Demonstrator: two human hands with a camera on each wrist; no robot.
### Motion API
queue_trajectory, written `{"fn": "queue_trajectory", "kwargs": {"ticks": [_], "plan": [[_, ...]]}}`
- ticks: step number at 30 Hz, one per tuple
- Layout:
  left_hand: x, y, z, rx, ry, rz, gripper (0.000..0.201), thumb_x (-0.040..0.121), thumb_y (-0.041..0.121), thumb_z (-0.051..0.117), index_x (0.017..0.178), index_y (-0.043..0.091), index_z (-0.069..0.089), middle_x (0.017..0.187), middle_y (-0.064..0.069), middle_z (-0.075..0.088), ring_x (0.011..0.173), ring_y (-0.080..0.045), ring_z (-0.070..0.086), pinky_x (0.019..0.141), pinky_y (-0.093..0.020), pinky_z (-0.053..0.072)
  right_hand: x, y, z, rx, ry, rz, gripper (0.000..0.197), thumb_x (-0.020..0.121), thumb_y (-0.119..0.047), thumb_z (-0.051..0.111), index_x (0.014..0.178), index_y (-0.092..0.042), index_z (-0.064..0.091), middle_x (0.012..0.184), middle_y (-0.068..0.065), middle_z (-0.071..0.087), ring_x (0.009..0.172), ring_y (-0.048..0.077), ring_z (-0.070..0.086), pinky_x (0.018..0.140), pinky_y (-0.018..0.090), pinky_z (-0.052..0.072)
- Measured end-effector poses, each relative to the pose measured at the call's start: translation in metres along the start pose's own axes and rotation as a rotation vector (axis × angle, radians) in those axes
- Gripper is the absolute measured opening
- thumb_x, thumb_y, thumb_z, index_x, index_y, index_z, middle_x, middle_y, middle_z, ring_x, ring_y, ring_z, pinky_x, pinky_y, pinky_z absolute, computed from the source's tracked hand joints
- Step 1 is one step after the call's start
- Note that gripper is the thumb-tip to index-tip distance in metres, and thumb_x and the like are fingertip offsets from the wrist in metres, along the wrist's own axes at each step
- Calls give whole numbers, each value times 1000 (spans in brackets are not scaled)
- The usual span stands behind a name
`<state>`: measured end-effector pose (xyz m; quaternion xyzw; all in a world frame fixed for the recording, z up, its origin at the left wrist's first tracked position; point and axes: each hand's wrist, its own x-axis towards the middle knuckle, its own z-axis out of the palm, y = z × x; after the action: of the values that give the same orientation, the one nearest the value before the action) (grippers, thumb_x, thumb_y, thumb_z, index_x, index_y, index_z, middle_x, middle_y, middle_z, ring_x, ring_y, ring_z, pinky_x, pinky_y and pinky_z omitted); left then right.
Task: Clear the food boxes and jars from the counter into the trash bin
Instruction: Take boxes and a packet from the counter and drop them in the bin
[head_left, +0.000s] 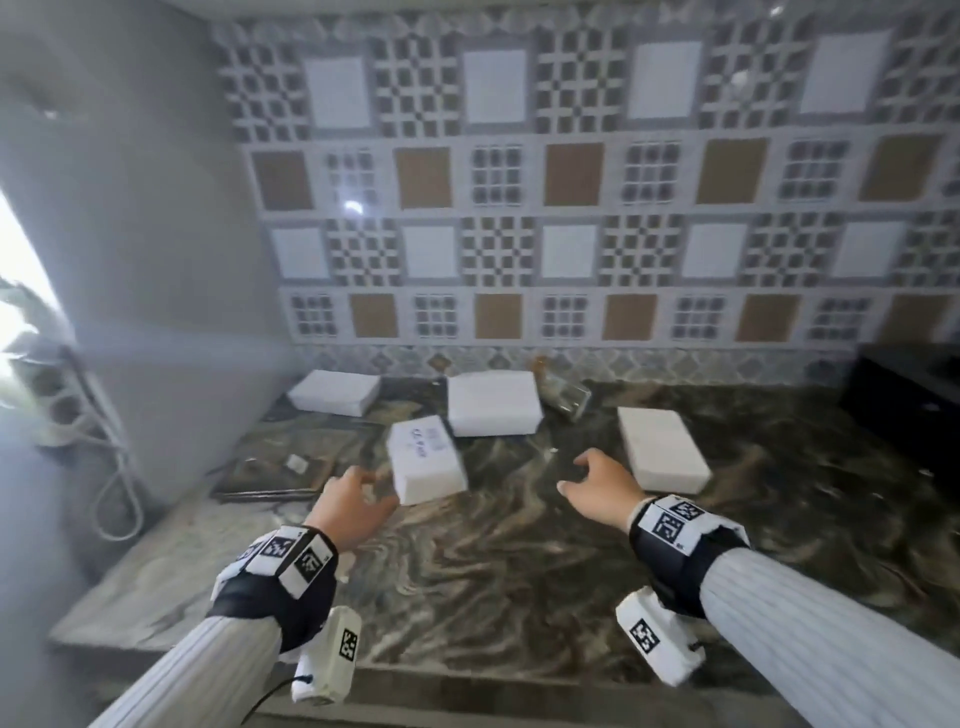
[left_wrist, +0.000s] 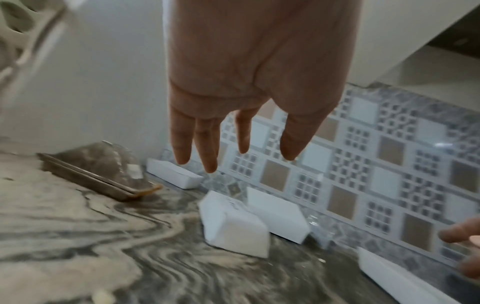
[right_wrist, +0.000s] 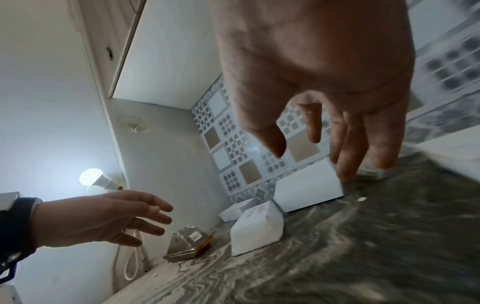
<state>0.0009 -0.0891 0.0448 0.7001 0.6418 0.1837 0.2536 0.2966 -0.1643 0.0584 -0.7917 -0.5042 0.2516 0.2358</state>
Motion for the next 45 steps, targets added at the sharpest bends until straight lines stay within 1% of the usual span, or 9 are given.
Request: {"fn": "queue_trajectory", "kwargs": {"ticks": [5,9,12,17,21,25,29,35,45], "plan": [[69,-70,-47,21,66,-148,59,77,40,67,124,8,52,126,-18,59,121,-34,53,100,-34,44,63,-76,61,-41,-71,-52,58,89,-36,60,138,-11,40,137,10,51,127,28,50,98,32,41],[121,-118,-69,87,88,-225,82,56,55,67,125,14,51,128,-17,55,123,-36,48,102,-41,43,102,-117,110,-83,-133,-40,66,86,-37,64,139,-7,37,141,14,46,130,30,46,100,33,40],[150,-143,-80,141,105,-273,82,66,38,78,135,13,41,136,-21,43,127,-40,45,106,-42,40,123,-135,145,-167,-159,-2,81,78,-51,67,139,-12,33,143,18,40,131,36,43,106,39,37],[187,-171,-87,235,8,-176,86,64,25,78,139,14,37,143,-15,43,131,-36,42,107,-39,37,139,-145,184,-296,-187,54,93,73,-60,67,146,-26,20,144,16,22,128,41,35,103,42,38],[201,-182,-88,223,-8,-122,72,69,16,68,136,19,39,137,-13,51,127,-35,44,106,-36,37,144,-144,200,-286,-126,67,91,70,-60,68,142,-27,23,141,13,20,125,39,33,96,42,43],[203,-182,-90,214,-43,-50,74,64,18,79,130,15,47,131,-13,53,121,-31,50,99,-33,40,141,-143,207,-263,-75,71,85,70,-53,69,137,-26,25,136,12,22,121,38,35,85,40,46],[189,-177,-83,152,-63,-20,75,60,21,86,125,13,51,124,-11,54,108,-25,55,91,-28,42,134,-138,198,-220,-34,57,81,68,-49,67,136,-27,29,133,12,27,120,38,34,81,38,46],[154,-146,-71,109,6,30,72,55,24,88,118,12,56,112,-8,57,93,-20,55,89,-32,48,106,-114,152,-117,39,-3,78,67,-46,67,135,-30,33,133,9,32,123,37,34,92,42,45],[54,4,-14,67,7,257,70,62,27,85,122,11,54,114,-10,63,93,-17,53,87,-29,43,0,4,18,-33,254,-10,81,65,-51,70,135,-30,35,133,7,35,123,34,35,96,41,44]]}}
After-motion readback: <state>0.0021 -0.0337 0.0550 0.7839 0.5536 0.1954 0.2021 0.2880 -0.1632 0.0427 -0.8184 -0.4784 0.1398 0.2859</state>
